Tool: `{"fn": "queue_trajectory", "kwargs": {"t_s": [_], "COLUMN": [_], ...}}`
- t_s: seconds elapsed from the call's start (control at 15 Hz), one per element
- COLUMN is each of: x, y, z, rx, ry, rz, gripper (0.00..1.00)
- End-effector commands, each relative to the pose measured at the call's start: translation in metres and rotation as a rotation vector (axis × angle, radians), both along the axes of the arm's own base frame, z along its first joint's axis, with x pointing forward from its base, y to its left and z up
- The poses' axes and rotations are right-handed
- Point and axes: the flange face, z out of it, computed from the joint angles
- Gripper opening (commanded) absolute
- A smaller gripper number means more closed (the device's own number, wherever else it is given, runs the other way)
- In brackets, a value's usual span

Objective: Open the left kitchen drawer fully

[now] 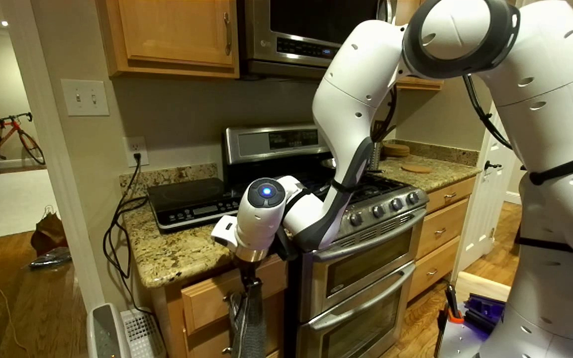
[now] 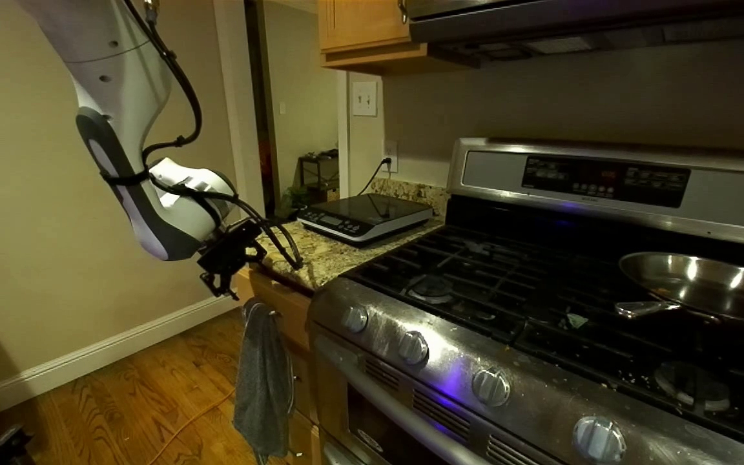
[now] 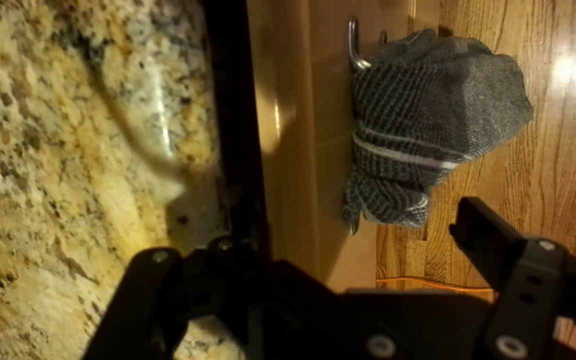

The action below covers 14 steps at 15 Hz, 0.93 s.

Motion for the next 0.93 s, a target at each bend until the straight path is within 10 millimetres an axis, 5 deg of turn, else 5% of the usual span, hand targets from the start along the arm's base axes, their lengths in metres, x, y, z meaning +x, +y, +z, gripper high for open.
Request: {"fn": "queue_trajectory", "kwargs": {"t_s": [0.0, 0.87], "x": [0.001, 0.006], "y": [-0.001, -0.003], "z": [-0.006, -0.021], "rx": [-0.019, -0.024], "ry": [-0.017, -0.009], "rz": [-0.018, -0.025], "gripper": [1.00, 1.00]}}
